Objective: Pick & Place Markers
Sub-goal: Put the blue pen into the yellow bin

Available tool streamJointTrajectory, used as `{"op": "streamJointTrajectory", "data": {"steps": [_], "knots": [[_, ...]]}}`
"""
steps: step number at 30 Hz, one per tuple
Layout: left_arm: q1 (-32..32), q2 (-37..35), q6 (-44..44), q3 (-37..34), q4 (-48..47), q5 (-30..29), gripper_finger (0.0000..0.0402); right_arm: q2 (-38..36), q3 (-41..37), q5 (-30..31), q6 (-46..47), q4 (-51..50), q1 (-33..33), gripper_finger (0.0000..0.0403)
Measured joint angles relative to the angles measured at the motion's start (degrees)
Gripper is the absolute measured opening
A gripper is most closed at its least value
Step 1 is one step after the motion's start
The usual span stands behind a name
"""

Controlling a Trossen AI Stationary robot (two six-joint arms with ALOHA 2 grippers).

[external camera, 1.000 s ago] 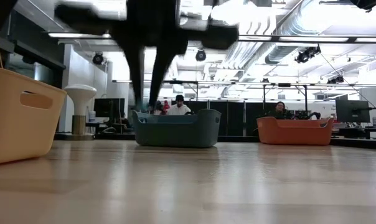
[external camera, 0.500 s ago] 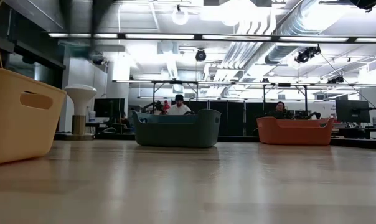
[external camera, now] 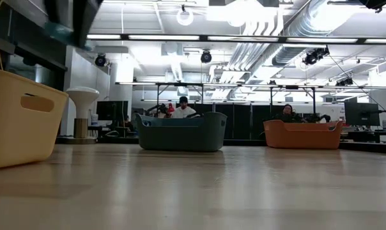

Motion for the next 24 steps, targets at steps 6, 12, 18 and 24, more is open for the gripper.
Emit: {"op": "streamJointTrajectory", "data": {"steps": [6,12,18,24], "knots": [[1.1,-3.6,7.5,-3.4,0.4,-1.8,0.0025,0.0,0.0,0.0,0.0,0.0,0.0,0.0211],[1.9,-12.3,11.4,-14.5,0.1,-5.9,0.0025,0.0,0.0,2.1,1.4,0.0,0.0,0.0211],[1.0,-25.3,15.0,-28.0,0.1,-11.6,0.0025,0.0,0.0,5.8,4.4,0.1,0.0,0.0211],[1.1,-33.3,37.9,-38.0,6.6,-7.9,0.0025,0.1,0.0,7.8,3.5,3.6,0.0,0.0211]]}}
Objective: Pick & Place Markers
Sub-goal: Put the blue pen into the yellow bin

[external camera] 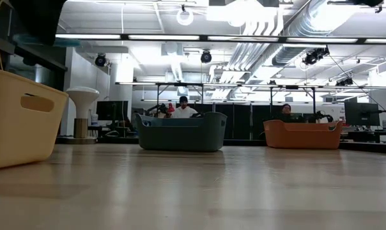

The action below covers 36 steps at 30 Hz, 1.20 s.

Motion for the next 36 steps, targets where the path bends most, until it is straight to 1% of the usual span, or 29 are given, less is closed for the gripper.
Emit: {"op": "streamJointTrajectory", "data": {"steps": [2,7,8,10,14,17,21,26,33,36], "knots": [[0.4,-2.0,9.4,-3.6,4.9,3.0,0.0025,0.2,0.0,1.1,-0.7,1.2,0.0,0.0211],[1.4,-2.3,28.6,-11.1,7.0,19.6,0.0025,0.7,0.0,5.6,0.4,1.6,0.0,0.0211],[1.5,-2.3,31.6,-12.5,6.4,22.1,0.0025,0.9,0.0,6.4,0.6,1.6,0.0,0.0211],[1.4,-2.4,36.6,-15.1,7.6,25.4,0.0025,1.5,0.0,7.0,1.2,1.7,0.0,0.0211],[1.4,-2.4,45.7,-18.4,8.0,26.2,0.0025,2.8,0.0,9.4,2.6,1.7,0.0,0.0211],[1.4,-2.3,51.3,-20.5,11.1,26.5,0.0025,4.1,0.0,10.1,3.7,1.8,0.0,0.0211],[1.4,-2.3,54.8,-23.3,17.6,27.2,0.0025,6.0,0.0,11.3,5.5,1.8,0.0,0.0211],[1.4,-2.3,57.8,-24.9,19.7,26.5,0.0026,8.4,0.0,11.4,5.8,1.8,0.0,0.0211],[1.4,-2.3,62.2,-25.2,19.8,25.4,0.0075,10.1,0.0,11.2,8.8,1.4,0.0,0.0211],[1.4,-2.3,63.4,-25.2,20.1,24.7,0.0085,9.9,0.0,11.1,11.1,0.8,0.0,0.0211]]}}
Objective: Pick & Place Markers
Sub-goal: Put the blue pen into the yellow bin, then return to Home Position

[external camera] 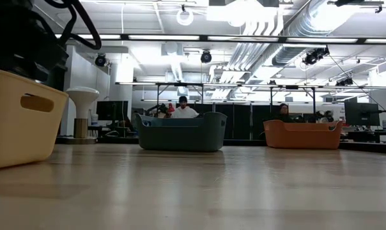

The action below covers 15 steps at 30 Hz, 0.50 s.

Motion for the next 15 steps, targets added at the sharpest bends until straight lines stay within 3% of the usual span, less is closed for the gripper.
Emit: {"op": "streamJointTrajectory", "data": {"steps": [7,15], "knots": [[0.5,0.0,1.7,0.2,0.0,-0.9,0.0089,-0.8,0.0,-1.4,4.9,-2.5,0.0,0.0211],[4.6,-3.4,0.4,4.7,-0.1,-10.9,0.0086,-1.8,0.0,-3.3,6.9,-3.5,0.0,0.0211]]}}
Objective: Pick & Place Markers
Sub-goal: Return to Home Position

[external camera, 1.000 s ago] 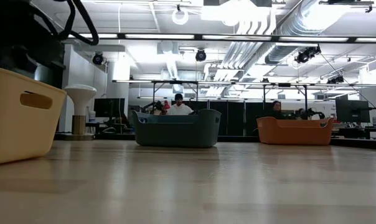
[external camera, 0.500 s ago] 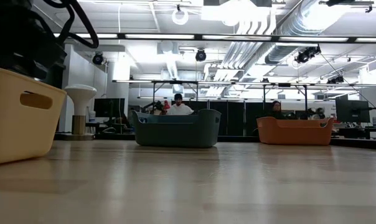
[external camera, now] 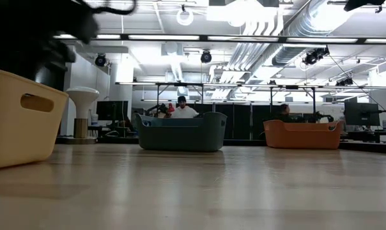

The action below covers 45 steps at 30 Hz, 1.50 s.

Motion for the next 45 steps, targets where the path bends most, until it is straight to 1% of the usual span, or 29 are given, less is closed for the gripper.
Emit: {"op": "streamJointTrajectory", "data": {"steps": [2,5,9,12,15,18,22,25,28,31,33,35,39,43,45], "knots": [[3.5,-2.7,-0.6,0.0,0.1,-1.1,0.0081,-1.0,0.0,0.0,-0.7,-0.2,0.0,0.0211],[9.3,-7.2,-1.2,-0.1,2.2,-4.4,0.0072,-4.2,0.0,0.6,-0.7,-1.8,0.0,0.0211],[17.9,-13.3,-1.1,0.0,7.2,-8.0,0.0064,-10.7,0.0,4.0,-0.8,-2.9,0.0,0.0211],[23.6,-16.4,-1.9,0.0,10.4,-10.0,0.0062,-15.8,0.0,7.5,-1.0,-2.9,0.0,0.0211],[27.2,-19.1,-2.9,-0.1,12.0,-10.7,0.0062,-21.0,-1.2,10.7,-1.0,-3.0,0.0,0.0211],[29.7,-21.1,-4.1,-0.1,13.5,-11.2,0.0062,-25.7,-4.7,12.4,-0.7,-2.9,0.0,0.0211],[31.6,-22.2,-6.8,-0.1,15.3,-11.4,0.0061,-31.2,-10.8,14.2,1.7,-2.5,0.0,0.0211],[31.8,-23.2,-8.4,-0.3,15.9,-14.1,0.0061,-34.8,-15.5,14.5,3.4,-0.5,0.0,0.0211],[31.9,-25.5,-9.8,-2.5,15.3,-16.3,0.0061,-37.5,-19.9,14.7,4.1,4.6,0.0,0.0211],[31.9,-28.6,-11.1,-6.0,18.3,-16.8,0.0061,-38.9,-23.7,16.2,4.1,11.9,0.0,0.0211],[31.8,-31.9,-11.1,-9.6,19.1,-16.8,0.0061,-39.0,-26.0,18.3,3.7,16.6,0.0,0.0211],[31.8,-35.3,-10.8,-13.2,23.8,-16.7,0.0061,-38.9,-28.4,20.7,2.0,21.3,0.0,0.0211],[31.9,-43.9,-9.1,-21.7,28.5,-15.8,0.0061,-38.9,-33.8,26.7,-1.1,32.3,0.0,0.0211],[31.8,-52.6,-7.7,-29.7,30.5,-14.4,0.0062,-38.9,-39.4,28.7,-1.0,42.0,0.0,0.0211],[31.9,-58.9,-5.8,-32.9,29.7,-13.6,0.0062,-38.9,-42.1,31.2,-1.0,46.4,-0.2,0.0211]]}}
